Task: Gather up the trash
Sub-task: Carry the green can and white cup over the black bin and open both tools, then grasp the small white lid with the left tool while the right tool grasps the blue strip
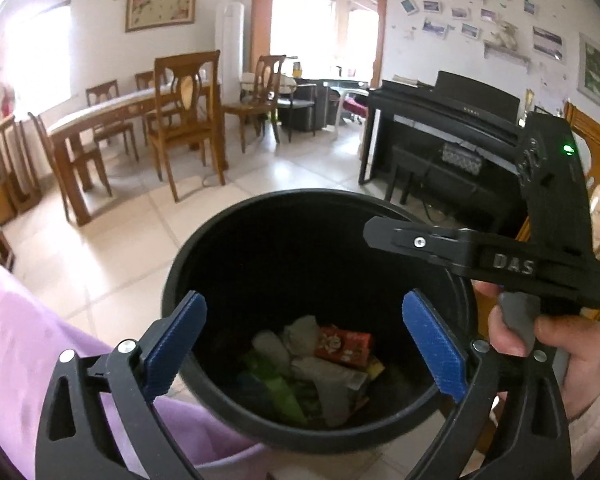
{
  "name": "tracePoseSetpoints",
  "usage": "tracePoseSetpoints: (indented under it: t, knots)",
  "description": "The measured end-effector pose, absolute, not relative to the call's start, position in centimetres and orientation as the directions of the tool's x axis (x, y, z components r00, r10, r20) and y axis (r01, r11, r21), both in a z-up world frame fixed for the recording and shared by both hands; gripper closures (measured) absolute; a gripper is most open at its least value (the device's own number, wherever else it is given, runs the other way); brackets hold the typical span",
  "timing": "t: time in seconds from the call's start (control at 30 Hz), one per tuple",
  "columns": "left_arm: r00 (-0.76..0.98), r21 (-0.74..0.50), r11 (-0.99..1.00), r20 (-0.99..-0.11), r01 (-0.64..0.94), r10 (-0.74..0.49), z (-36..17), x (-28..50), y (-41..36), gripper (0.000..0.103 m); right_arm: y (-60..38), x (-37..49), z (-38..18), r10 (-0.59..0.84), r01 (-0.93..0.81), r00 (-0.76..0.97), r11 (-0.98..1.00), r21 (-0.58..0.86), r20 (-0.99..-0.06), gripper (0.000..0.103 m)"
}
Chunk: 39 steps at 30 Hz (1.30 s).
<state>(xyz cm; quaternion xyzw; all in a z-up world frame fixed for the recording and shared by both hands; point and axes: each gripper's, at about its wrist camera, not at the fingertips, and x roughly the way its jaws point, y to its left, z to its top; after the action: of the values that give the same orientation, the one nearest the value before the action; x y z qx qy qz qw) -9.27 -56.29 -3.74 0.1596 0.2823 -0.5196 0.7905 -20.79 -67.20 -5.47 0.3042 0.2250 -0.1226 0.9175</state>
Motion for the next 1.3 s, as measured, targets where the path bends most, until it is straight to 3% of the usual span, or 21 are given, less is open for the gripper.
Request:
tracePoseSetpoints:
  t: [0.33,0.6,0.8,1.07,1.13,1.27,1.3]
  knots:
    - [0.363,-0.062,0.480,-0.573,0.875,-0.735,-1.0,-8.2,-48.5,0.006,-63.3,-19.1,-3.7,-0.086,0.352,0.848,0.828,0.436,-0.522,0.024]
    - [0.474,-0.124,0.637,-0.565,0.761,-0.676,-0.6,-4.2,-36.8,0.006,-56.2,-15.4,-2.0,-0.013,0.248,0.843,0.896,0.368,-0.538,0.024]
    - [0.597,-0.165,0.792,-0.573,0.587,-0.561,-0.8,-0.2,-25.2,0.006,-49.8,-11.5,-1.5,0.096,0.122,0.828,0.931,0.344,-0.552,0.024]
    - [0.684,-0.088,0.941,-0.666,0.326,-0.299,-2.1,5.3,-11.5,0.006,-40.0,-6.8,-1.8,0.259,-0.084,0.754,0.949,0.303,-0.603,0.025]
    - [0.662,-0.071,0.950,-0.702,0.304,-0.264,-2.7,6.7,-9.9,0.018,-37.7,-6.1,-2.1,0.281,-0.126,0.729,0.951,0.281,-0.624,0.029]
    - [0.606,-0.065,0.953,-0.759,0.296,-0.239,-4.1,9.0,-8.4,0.024,-33.5,-4.7,-2.9,0.326,-0.213,0.668,0.945,0.248,-0.669,0.037]
    - [0.585,-0.072,0.950,-0.773,0.305,-0.247,-4.4,9.4,-8.3,0.030,-32.8,-4.3,-3.0,0.326,-0.224,0.654,0.945,0.237,-0.682,0.038]
